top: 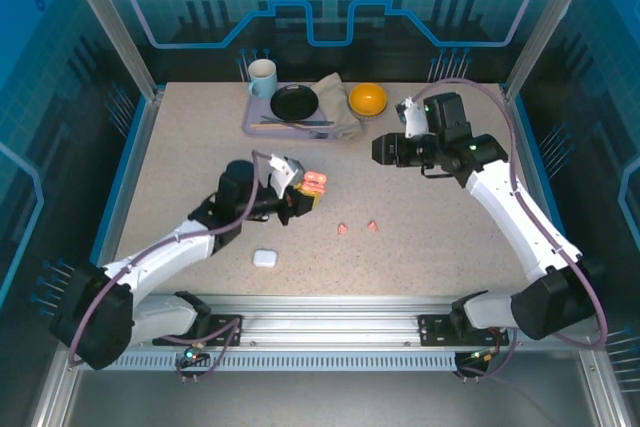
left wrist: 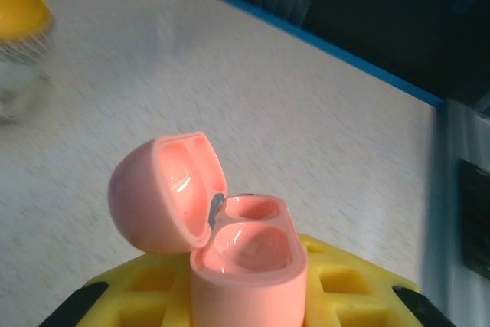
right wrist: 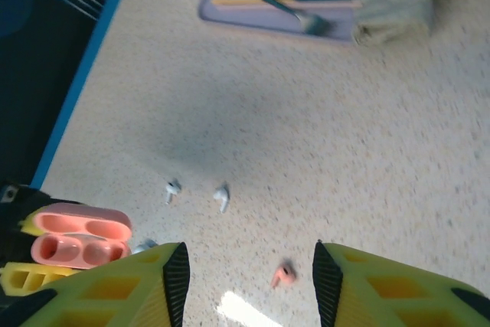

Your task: Insert the wireless bluetooth earbuds into the charging case

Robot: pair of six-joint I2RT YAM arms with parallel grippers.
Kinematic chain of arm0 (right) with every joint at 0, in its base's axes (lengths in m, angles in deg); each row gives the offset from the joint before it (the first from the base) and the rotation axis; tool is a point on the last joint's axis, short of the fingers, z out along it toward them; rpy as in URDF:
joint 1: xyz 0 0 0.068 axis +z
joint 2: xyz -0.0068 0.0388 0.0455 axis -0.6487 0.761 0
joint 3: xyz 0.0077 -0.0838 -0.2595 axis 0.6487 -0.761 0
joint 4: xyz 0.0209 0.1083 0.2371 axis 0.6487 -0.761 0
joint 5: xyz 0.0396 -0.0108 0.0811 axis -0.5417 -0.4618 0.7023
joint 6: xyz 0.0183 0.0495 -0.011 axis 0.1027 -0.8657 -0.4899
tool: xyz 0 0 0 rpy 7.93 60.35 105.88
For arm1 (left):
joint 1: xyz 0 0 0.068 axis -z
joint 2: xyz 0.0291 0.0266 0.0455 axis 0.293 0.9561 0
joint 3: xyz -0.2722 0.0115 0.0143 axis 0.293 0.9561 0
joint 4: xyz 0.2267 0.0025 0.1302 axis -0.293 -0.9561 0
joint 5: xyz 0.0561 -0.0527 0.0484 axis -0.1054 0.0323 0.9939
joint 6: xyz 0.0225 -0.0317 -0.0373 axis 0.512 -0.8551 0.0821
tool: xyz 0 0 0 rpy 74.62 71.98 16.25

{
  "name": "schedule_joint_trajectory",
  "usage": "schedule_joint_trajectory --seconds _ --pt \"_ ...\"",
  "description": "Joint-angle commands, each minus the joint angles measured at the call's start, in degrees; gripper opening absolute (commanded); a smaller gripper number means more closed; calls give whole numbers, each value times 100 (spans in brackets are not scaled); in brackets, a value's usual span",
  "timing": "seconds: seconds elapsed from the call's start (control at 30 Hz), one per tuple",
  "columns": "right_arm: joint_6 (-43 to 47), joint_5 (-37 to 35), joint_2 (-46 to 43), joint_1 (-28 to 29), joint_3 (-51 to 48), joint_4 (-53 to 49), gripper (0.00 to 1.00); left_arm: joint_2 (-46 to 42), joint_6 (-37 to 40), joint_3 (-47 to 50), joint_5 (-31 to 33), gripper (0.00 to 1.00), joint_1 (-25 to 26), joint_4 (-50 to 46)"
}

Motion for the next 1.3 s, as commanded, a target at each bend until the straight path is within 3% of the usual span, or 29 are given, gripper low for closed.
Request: schedule_joint_trajectory --seconds 0.0,0.17,0.47,0.63,1.0,1.27 --pt "-903 -669 -77 233 -410 56 49 -115 71 764 1728 0 545 2680" --pt "-1571 -1333 57 629 -858 -40 49 -110 465 1203 2895 0 1344 3861" --pt "-2557 -1897 650 1286 -1105 -2 51 285 623 1434 2681 0 1348 5104" --pt "-2845 -2209 1126 1664 -850 -88 51 415 569 1283 2577 0 1200 5090" --pt "-3177 -2577 2283 2281 -175 -542 50 321 201 1004 3003 0 908 5073" --pt "-4702 -2650 2875 2616 66 -1031 51 214 139 948 2936 0 886 4977"
